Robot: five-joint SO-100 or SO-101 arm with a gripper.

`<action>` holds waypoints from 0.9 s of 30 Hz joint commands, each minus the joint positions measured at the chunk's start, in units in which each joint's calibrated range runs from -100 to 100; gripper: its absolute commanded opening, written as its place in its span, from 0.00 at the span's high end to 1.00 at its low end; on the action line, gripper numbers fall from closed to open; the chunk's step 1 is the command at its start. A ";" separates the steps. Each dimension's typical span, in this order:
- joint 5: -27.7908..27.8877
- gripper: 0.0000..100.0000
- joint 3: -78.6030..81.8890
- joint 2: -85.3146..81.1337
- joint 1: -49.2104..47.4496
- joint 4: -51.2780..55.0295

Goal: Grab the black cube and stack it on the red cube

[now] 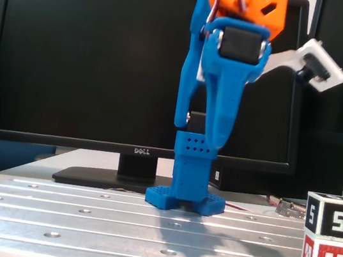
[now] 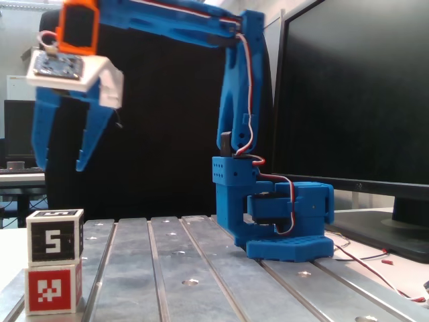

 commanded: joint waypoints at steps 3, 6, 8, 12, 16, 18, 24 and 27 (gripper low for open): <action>-0.08 0.85 19.12 -15.55 2.14 -10.88; 0.13 0.85 26.53 -20.90 3.32 -14.72; 0.18 0.85 31.42 -24.49 3.91 -17.29; -0.03 0.89 39.65 -31.01 5.02 -21.39; -0.19 0.97 47.25 -37.86 5.16 -25.24; -0.08 0.99 51.23 -41.20 5.90 -27.12; -0.24 0.99 60.82 -52.98 7.53 -30.97; -0.24 0.99 65.34 -60.00 7.53 -30.97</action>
